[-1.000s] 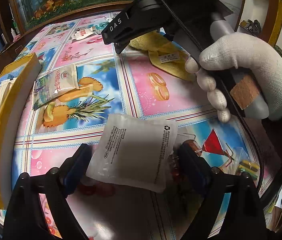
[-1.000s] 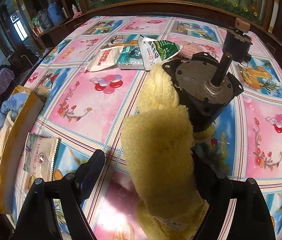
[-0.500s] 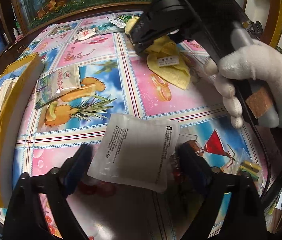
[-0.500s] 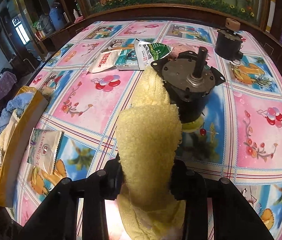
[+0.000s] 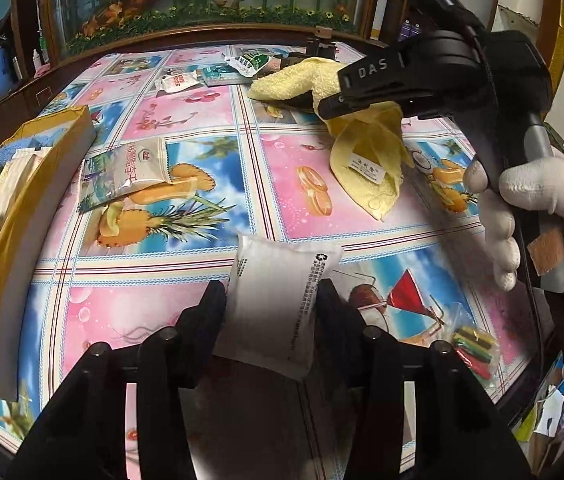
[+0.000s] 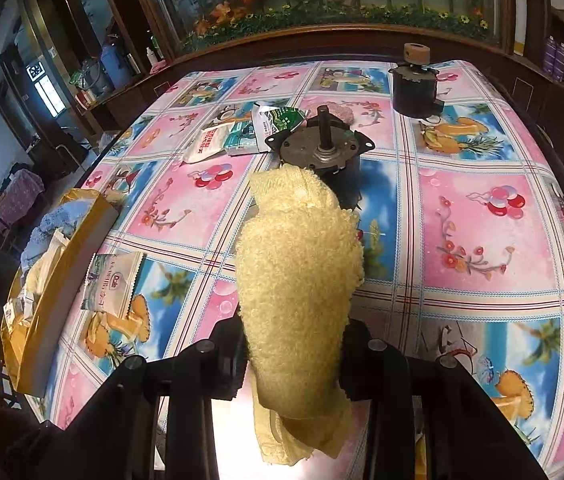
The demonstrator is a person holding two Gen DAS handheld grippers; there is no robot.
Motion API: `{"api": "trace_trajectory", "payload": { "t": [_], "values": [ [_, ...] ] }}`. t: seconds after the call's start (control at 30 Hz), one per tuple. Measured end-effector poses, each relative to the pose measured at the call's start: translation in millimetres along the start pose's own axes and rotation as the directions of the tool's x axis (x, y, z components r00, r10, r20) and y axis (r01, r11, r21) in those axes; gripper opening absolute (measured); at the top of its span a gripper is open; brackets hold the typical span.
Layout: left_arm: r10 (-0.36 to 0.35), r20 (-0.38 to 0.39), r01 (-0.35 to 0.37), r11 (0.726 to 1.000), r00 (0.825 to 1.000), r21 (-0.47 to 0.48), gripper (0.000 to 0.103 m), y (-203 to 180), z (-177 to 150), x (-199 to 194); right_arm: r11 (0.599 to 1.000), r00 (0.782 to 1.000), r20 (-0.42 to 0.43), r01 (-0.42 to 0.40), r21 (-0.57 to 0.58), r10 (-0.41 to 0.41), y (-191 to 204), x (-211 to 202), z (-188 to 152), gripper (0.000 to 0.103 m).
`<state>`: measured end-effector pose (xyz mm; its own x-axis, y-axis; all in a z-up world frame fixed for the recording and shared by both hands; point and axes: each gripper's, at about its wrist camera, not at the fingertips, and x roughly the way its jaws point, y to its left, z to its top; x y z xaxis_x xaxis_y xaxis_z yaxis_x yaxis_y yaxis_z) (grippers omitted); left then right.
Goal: Organize soft objects
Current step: 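Lift the yellow towel with the right gripper while the left holds the white packet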
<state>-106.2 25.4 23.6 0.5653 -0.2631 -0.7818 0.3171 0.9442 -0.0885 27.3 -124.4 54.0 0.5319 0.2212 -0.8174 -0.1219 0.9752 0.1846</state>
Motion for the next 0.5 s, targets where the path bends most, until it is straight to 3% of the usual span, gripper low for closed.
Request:
{"api": "trace_trajectory", "payload": {
  "t": [0.07,0.13,0.5],
  "values": [
    [-0.007,0.007,0.007,1.000,1.000,-0.010,0.038,1.6,-0.4,-4.4,1.000,1.000,0.017,-0.007,0.004,0.007,-1.2,-8.8,-2.3,0.036],
    [-0.018,0.026,0.019,1.000,0.999,-0.015,0.017,2.7,0.6,-12.9,1.000,0.999,0.032,-0.017,0.009,0.017,-1.6,-17.8,-4.4,0.036],
    [-0.054,0.096,0.061,0.996,0.994,-0.070,0.012,25.7,0.2,-42.8,0.998,0.993,0.102,-0.055,0.003,0.055,3.5,-61.4,-11.8,0.036]
  ]
}}
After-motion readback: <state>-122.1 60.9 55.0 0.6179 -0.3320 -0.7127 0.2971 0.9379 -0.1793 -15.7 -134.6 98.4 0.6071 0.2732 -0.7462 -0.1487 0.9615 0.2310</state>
